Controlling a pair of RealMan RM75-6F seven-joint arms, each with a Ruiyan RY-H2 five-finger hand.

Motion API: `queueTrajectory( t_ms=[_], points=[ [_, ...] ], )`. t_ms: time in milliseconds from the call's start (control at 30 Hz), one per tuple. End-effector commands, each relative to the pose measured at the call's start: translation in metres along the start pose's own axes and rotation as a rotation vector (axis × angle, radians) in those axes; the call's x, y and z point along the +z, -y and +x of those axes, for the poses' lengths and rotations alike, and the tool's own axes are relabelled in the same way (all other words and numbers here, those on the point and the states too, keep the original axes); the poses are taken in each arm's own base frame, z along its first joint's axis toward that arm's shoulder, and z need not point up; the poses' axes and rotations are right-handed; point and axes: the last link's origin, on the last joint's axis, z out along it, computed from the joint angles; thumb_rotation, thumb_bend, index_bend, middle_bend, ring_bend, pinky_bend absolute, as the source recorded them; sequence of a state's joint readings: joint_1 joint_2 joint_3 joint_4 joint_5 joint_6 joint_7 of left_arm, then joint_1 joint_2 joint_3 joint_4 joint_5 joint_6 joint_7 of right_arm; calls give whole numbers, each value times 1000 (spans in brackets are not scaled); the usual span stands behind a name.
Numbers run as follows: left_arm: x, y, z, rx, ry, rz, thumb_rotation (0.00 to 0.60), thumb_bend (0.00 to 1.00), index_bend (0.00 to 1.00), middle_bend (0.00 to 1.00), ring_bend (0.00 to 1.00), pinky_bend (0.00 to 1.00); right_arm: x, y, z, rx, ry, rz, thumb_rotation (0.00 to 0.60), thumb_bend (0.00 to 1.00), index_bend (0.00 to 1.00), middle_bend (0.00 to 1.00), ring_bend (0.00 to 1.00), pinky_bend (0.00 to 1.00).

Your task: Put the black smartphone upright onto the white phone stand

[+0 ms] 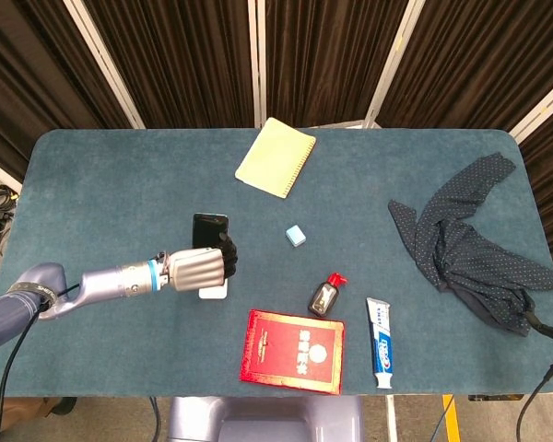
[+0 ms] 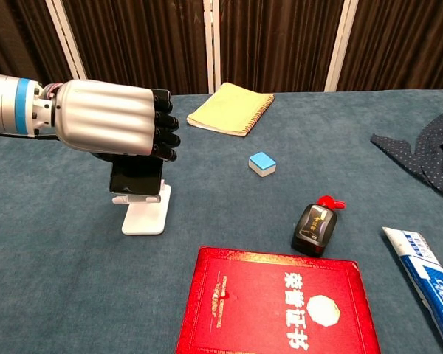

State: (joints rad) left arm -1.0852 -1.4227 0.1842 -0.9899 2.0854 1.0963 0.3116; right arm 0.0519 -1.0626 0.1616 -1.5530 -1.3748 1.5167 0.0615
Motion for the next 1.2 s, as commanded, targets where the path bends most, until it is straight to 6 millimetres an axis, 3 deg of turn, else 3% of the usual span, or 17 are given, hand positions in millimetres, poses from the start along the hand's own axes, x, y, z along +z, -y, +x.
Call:
queueTrajectory(
  t_ms=[33, 767, 1033, 1200],
  points=[
    [0, 0, 1, -2, 0, 10, 600, 0, 620, 417, 450, 357, 0, 0, 0, 1, 0, 1, 600, 0, 0, 0, 0, 0],
    [3, -4, 0, 22, 23, 32, 600, 0, 598, 392, 425, 336, 0, -1, 1, 9, -1, -2, 600, 0, 0, 0, 0, 0],
    [1, -5, -2, 17, 36, 36, 600, 0, 370, 207, 259, 280, 0, -1, 2, 12, -1, -3, 600, 0, 0, 0, 0, 0],
    [0, -4, -1, 18, 36, 39, 600, 0, 313, 116, 217, 261, 0, -1, 2, 14, 0, -2, 600, 0, 0, 0, 0, 0]
  ],
)
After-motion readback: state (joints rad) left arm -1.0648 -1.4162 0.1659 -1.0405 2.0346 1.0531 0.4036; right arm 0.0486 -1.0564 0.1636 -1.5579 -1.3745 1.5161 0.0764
